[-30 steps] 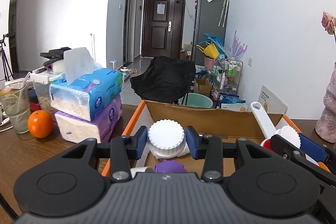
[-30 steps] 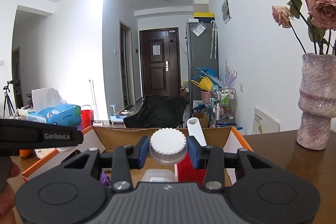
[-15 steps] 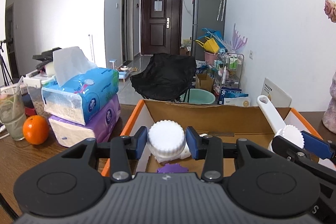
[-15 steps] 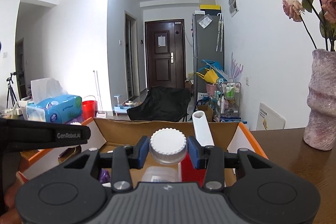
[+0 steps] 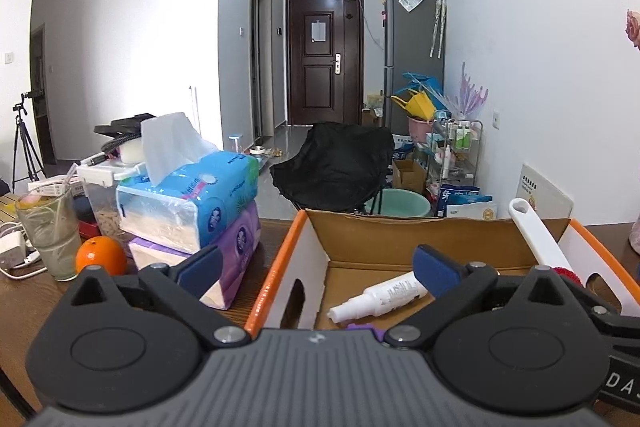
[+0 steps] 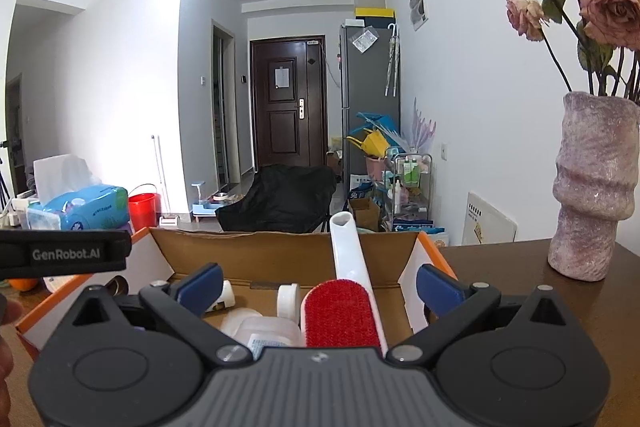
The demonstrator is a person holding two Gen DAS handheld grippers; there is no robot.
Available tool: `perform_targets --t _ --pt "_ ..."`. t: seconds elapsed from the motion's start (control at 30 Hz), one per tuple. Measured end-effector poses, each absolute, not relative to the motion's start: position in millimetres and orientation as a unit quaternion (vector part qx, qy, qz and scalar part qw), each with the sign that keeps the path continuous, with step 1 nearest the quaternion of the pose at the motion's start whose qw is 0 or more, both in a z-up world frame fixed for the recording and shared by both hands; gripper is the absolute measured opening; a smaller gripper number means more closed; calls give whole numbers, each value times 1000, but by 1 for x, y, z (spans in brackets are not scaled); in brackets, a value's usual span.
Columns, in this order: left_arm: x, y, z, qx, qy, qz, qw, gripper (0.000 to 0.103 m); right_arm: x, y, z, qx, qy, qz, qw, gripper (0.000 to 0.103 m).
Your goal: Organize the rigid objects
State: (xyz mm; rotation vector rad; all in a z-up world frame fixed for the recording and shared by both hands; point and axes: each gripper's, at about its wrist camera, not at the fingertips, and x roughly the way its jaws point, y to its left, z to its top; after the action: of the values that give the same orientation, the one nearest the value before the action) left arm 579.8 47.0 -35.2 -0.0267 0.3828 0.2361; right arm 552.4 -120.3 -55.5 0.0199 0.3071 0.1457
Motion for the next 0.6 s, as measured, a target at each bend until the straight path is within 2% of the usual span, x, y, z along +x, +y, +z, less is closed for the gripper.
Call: perform_targets --t 0.6 --pt "558 52 -27 -7 189 110 976 103 542 -127 -47 12 165 68 984 103"
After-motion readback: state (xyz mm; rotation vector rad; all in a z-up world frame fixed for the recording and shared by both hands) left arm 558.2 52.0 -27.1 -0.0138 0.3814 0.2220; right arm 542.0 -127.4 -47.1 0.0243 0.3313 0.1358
